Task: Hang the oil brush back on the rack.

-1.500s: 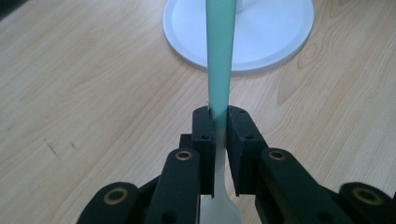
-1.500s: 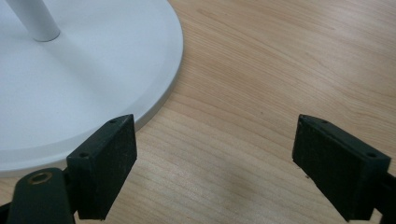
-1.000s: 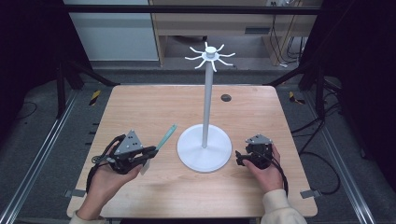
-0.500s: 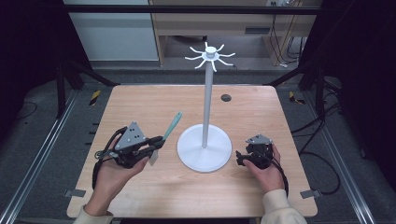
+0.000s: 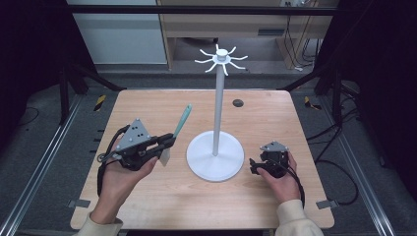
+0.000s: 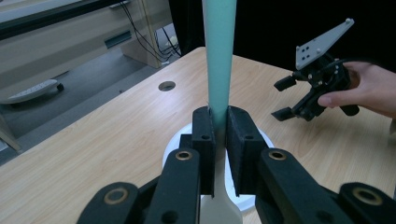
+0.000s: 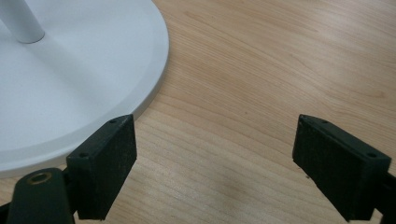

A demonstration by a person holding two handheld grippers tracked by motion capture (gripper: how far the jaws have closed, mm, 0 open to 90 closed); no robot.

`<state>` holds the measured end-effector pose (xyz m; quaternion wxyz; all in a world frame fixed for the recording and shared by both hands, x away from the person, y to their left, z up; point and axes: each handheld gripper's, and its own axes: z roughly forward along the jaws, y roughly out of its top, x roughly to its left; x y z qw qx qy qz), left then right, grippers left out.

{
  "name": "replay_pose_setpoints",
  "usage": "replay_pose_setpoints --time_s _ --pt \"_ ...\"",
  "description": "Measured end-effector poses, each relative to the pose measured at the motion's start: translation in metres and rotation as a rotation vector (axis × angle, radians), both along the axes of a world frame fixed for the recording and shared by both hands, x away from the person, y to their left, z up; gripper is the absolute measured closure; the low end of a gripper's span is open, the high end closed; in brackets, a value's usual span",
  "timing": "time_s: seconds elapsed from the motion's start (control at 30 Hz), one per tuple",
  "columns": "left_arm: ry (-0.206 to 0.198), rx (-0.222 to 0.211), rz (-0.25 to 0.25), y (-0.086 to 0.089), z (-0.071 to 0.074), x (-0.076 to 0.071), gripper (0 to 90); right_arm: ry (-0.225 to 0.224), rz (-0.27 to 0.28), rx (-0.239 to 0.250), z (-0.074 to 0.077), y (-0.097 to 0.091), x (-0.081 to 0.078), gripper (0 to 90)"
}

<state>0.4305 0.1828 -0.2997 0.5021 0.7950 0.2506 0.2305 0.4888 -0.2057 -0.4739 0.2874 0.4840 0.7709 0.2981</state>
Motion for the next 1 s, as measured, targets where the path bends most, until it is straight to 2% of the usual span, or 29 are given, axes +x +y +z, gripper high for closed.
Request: replay_pose_setpoints --time_s 0.5,0.57,1.0 --pt "-0.03 -0.054 0.008 -0.007 0.026 0.008 81.8 0.0 0.002 0.0 0.0 0.0 0.0 14.2" --pt "-0.029 -0.072 0.008 -0.008 0.029 0.01 81.8 0.003 0.004 0.0 -0.001 0.0 0.0 14.2" --pt "-0.053 -0.096 0.005 -0.017 0.046 0.013 81.8 0.006 0.008 -0.007 -0.001 0.0 0.0 14.1"
